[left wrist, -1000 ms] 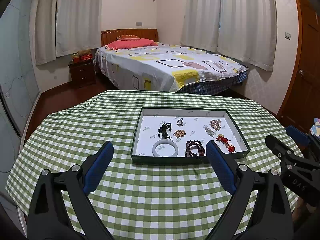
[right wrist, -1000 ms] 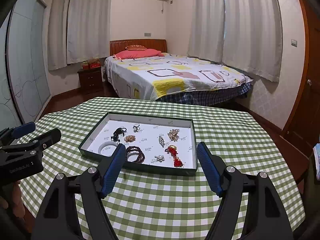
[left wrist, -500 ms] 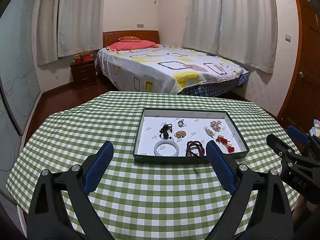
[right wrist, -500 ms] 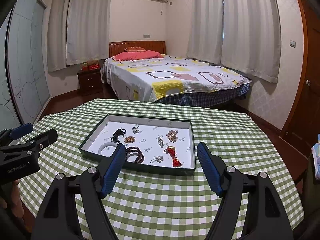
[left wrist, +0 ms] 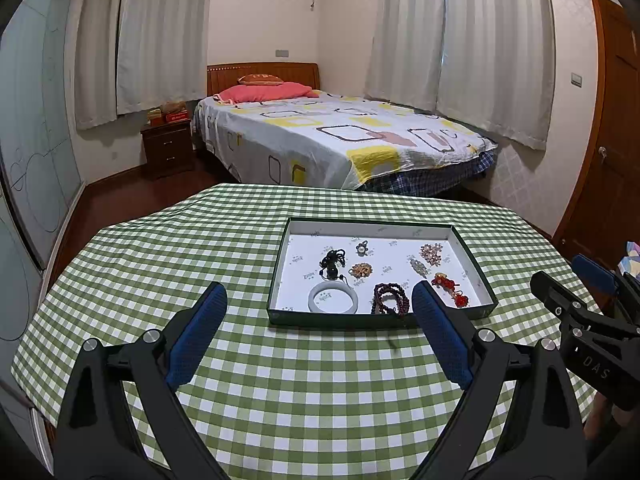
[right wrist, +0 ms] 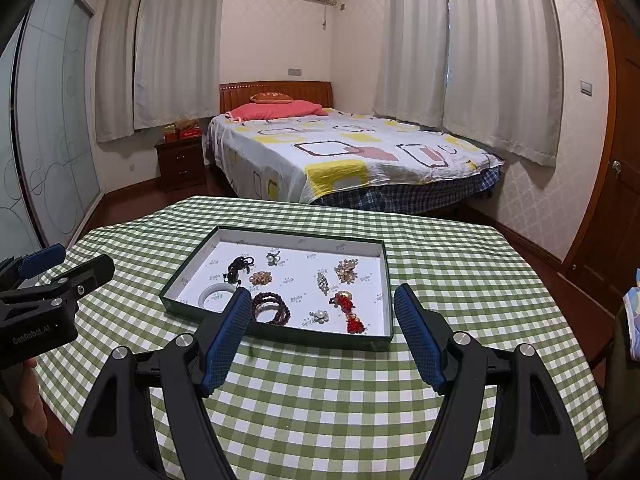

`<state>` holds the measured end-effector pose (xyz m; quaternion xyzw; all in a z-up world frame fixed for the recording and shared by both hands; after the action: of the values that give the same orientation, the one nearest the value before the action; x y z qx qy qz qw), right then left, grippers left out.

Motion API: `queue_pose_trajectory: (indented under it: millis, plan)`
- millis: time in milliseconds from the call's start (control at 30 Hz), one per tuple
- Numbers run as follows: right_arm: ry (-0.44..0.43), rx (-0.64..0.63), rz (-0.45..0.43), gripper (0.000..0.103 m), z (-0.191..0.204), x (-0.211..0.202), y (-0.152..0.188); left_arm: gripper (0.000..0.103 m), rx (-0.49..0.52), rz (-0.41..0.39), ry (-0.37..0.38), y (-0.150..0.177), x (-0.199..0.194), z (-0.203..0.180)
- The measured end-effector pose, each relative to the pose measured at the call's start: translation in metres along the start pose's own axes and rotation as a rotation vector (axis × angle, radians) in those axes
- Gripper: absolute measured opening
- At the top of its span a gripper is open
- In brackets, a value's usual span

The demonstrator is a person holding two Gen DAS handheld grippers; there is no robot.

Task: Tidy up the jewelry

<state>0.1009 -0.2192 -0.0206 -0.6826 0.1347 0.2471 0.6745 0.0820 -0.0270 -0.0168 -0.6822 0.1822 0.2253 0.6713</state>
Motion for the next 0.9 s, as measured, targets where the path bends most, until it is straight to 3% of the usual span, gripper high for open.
queue_pose_trajectory:
  millis: [367,433,733,900]
  plan:
    - [-0.001,-0.002,0.002,0.071,0.0006,0.0003,0.0009,0.091,0.006,-0.019,-0.001,-0.0028,-0.0028,0.0002]
    - [-0.001,-0.001,0.003,0.071,0.0006,0.0005,0.001,0.096,0.007,-0.021,0.003,-0.0035,-0.0032,0.0008]
    - [-0.002,0.001,0.014,0.071,0.0012,0.0009,0.0053,0.099,0.027,-0.04,-0.056,-0.0015,-0.0024,-0.0018]
    - [-0.004,0.005,0.023,0.071,-0.0008,0.0021,0.0078,0.099,0.039,-0.041,-0.037,0.0001,-0.0012,-0.004]
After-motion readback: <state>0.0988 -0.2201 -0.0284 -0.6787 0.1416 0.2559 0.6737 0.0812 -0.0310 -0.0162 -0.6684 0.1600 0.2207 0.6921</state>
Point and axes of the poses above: each gripper's, at about its wrist camera, not at the fingertips, and x roughly the way its jaws point, z to its left, y to its underside, the point moved 2 cm from there along x, roughly the way its jaws point, and after that the axes turned 4 degrees about -y, right-handed, at the moved point
